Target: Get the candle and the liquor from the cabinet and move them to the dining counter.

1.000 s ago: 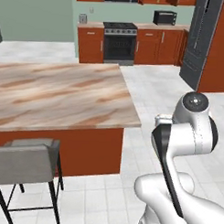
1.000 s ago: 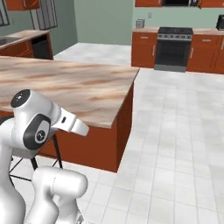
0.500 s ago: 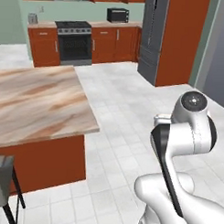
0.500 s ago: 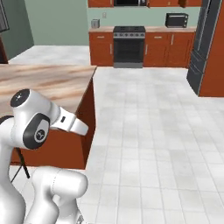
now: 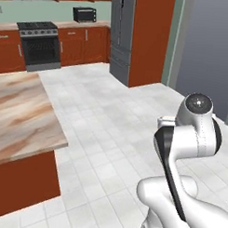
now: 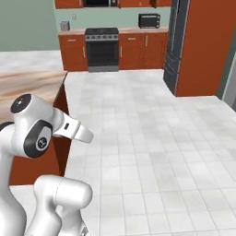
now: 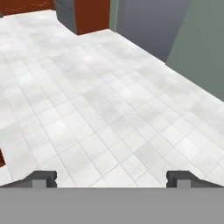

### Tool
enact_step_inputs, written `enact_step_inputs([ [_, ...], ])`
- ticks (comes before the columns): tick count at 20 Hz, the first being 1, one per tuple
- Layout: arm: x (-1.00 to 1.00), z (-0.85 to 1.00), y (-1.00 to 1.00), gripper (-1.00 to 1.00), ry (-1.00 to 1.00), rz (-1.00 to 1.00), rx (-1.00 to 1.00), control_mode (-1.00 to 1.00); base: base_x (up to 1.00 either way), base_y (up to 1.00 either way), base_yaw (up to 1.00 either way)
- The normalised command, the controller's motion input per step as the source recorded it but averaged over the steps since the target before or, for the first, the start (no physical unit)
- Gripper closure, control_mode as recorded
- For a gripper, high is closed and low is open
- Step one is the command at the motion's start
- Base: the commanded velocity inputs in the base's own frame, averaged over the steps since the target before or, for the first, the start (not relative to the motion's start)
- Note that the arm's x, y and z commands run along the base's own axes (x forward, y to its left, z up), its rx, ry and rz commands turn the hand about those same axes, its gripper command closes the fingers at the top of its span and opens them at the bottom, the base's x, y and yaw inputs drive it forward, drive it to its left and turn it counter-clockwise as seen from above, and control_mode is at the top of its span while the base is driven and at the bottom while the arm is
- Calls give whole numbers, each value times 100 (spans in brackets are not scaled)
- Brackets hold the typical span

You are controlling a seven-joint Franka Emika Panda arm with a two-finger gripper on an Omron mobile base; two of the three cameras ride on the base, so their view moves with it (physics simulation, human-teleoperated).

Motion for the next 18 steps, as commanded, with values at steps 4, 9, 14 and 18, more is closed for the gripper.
enact_step_inputs([
  [4,0,0,0,-100,0,0,0,100,74,-38,0],
  [9,0,0,0,-100,0,0,0,100,82,-37,2],
  [14,0,0,0,-100,0,0,0,100,84,-31,9],
  [18,0,0,0,-100,0,0,0,100,83,-32,8],
])
